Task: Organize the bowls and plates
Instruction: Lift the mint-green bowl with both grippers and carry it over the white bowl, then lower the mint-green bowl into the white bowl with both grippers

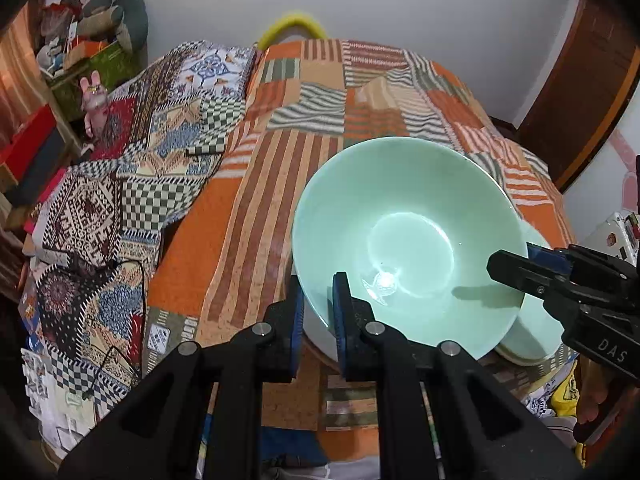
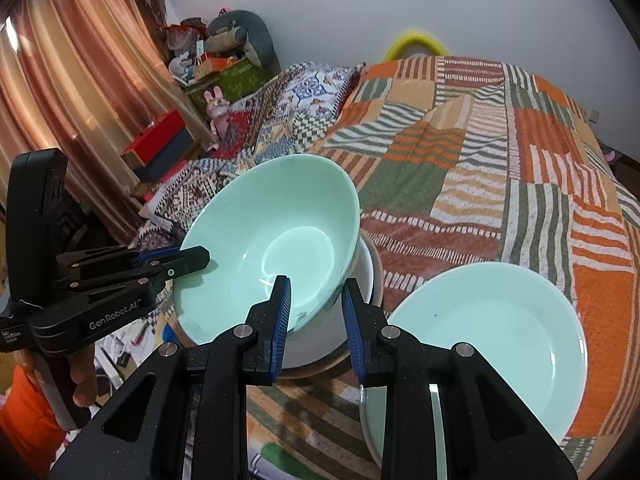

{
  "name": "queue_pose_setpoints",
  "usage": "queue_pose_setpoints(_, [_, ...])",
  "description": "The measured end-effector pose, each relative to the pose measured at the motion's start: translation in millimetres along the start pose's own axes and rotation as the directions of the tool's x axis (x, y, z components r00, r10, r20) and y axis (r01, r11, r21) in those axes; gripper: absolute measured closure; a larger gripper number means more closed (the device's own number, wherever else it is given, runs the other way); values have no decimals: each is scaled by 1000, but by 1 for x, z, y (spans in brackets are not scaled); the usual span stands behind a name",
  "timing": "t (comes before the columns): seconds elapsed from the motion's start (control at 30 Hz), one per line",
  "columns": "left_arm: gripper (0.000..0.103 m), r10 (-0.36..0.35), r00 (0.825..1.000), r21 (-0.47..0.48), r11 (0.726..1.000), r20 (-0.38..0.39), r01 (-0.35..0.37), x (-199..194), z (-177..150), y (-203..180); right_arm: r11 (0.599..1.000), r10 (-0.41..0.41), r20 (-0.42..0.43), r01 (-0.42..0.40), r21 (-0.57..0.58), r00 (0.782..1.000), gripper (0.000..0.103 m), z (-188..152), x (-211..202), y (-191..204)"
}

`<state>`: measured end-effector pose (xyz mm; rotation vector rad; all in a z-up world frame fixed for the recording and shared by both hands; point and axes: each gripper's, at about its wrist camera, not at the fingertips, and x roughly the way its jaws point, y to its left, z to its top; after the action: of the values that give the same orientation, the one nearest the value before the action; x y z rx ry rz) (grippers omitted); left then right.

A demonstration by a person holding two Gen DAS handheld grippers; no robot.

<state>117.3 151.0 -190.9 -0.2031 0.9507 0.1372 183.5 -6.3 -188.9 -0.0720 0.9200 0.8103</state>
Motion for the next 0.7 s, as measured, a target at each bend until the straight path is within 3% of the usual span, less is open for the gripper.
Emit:
queue_pose_setpoints(0.43, [90, 4, 998, -30, 1000, -64, -6, 34, -13, 9, 1000, -30, -70, 30, -5, 997, 79, -8, 25, 0])
queue_pose_setpoints(0.7, [90, 16, 998, -30, 999, -62, -18, 40, -19, 8, 999, -41, -81, 40, -16, 996, 79, -9, 31, 0])
